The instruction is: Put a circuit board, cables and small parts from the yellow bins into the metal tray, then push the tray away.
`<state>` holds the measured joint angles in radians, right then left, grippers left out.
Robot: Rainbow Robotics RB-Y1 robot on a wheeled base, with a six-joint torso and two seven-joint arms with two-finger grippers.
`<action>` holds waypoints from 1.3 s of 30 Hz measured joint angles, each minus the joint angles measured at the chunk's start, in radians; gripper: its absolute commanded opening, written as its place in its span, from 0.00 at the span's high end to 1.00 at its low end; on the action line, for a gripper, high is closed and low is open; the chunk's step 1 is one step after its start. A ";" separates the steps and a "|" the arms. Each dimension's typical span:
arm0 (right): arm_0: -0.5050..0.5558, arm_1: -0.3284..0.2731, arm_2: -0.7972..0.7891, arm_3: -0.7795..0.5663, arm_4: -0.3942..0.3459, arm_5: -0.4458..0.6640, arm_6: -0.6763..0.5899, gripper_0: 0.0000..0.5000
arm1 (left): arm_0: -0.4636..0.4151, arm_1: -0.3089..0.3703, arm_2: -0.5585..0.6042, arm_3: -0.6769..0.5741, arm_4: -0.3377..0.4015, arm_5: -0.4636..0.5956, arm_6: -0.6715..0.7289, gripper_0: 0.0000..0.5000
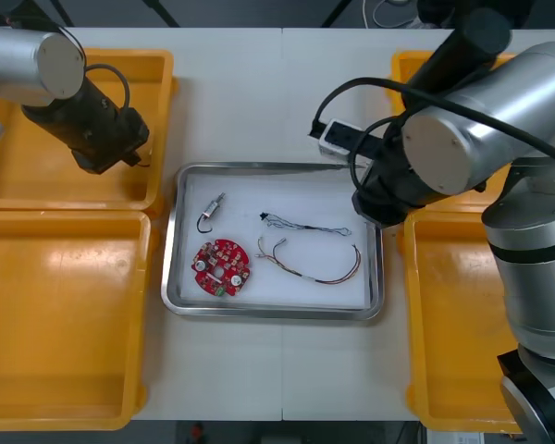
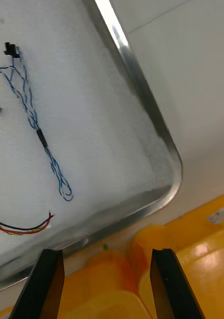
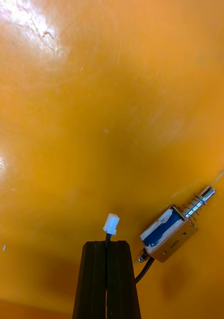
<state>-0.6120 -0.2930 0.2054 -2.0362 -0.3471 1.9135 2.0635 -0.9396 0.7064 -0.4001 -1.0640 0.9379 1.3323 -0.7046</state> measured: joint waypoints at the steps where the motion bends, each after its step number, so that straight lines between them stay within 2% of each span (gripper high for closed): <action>1: 0.008 0.000 -0.024 -0.014 0.000 0.000 -0.001 0.00 | 0.000 0.000 0.005 0.000 0.000 0.003 0.000 1.00; 4: 0.026 0.000 -0.091 -0.050 -0.012 0.002 -0.036 0.00 | 0.000 0.003 0.018 0.000 -0.001 0.010 0.000 1.00; 9: 0.057 0.000 -0.167 -0.120 -0.020 0.003 -0.243 0.00 | 0.000 0.017 0.034 0.001 -0.001 0.013 -0.001 1.00; 12: 0.086 -0.005 -0.192 -0.151 -0.020 0.003 -0.301 0.00 | 0.000 0.033 0.041 0.006 -0.001 0.014 -0.001 1.00; 19: 0.161 -0.054 -0.237 -0.193 -0.021 0.003 -0.461 0.00 | 0.000 0.074 0.048 0.041 -0.002 0.014 -0.007 1.00; 23: 0.190 -0.080 -0.280 -0.218 -0.021 0.003 -0.467 0.00 | 0.000 0.097 0.083 0.093 -0.002 0.006 -0.045 1.00; 30: 0.267 -0.108 -0.374 -0.263 -0.027 0.003 -0.467 0.00 | 0.000 0.136 0.144 0.181 -0.005 -0.052 -0.214 1.00; 37: 0.375 -0.129 -0.460 -0.339 -0.049 0.003 -0.467 0.00 | 0.000 0.159 0.144 0.193 -0.010 -0.063 -0.222 1.00; 38: 0.387 -0.131 -0.471 -0.345 -0.052 0.003 -0.467 0.00 | 0.000 0.161 0.144 0.193 -0.010 -0.063 -0.222 0.99; 39: 0.398 -0.133 -0.481 -0.349 -0.055 0.003 -0.467 0.00 | 0.000 0.163 0.144 0.194 -0.010 -0.063 -0.222 0.63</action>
<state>-0.2136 -0.4257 -0.2759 -2.3849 -0.4017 1.9168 1.5967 -0.9396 0.8694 -0.2557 -0.8705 0.9280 1.2689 -0.9267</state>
